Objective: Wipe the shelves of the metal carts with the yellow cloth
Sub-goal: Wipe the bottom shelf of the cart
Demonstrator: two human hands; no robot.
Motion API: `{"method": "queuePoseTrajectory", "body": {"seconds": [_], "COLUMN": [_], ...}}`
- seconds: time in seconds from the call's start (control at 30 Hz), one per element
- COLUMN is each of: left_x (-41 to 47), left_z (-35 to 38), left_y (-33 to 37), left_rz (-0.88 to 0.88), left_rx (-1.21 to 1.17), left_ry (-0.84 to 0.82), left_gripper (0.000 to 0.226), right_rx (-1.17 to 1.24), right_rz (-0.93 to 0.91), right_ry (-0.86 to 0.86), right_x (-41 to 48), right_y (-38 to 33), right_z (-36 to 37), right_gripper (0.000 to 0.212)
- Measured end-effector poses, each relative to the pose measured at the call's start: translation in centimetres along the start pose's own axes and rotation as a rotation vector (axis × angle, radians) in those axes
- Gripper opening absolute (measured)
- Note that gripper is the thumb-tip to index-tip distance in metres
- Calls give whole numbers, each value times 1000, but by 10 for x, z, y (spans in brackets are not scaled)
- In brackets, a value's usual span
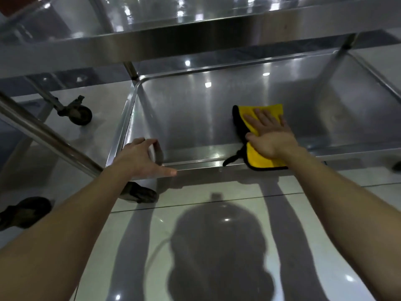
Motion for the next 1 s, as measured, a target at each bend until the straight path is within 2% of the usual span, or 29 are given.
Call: {"method": "queuePoseTrajectory", "body": {"seconds": [0.13,0.3,0.43,0.57,0.7,0.8,0.87,0.97,1.0], "left_x": [1,4,11,15,17,9,-10,-46,-57], "left_z": [3,5,6,6,8,12,27,55,58], "left_y": [0,7,4,-2,-6,-5,-7,-25,-33], "left_rz": [16,-5,-4,-4,-30,-47,-13,13,-30], "left_rx": [12,-3,-13,-22,-67,-135,-202,-463,-592], "left_ry": [23,-1,3,18,53,152,289,649,781], "left_gripper": [167,170,156,156,159,160,145,78,64], "right_rx": [4,5,-11,-55,-60,-25,-25,-41,-43], "right_rz": [93,153,-15,-238,-429,-491,-490,-482,-482], "right_ry": [1,37,61,85,87,102,100,98,97], "right_x": [39,109,136,101,40,9,3,2,2], "right_y": [26,-10,-95,-166,-179,-170,-165,-164,-163], "right_z": [1,-8,-21,-21,-12,-6,-8,-10,-9], "right_gripper": [77,87,88,82,84,86,84,83,83]}}
Point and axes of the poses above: each hand's wrist, its own x-axis towards the middle knuckle, its own z-axis out of the palm, y = z × x, the point moved 1 cm from there along x, towards the middle knuckle, and after that the axes turned 15 degrees about -x, right-handed, at the moved point
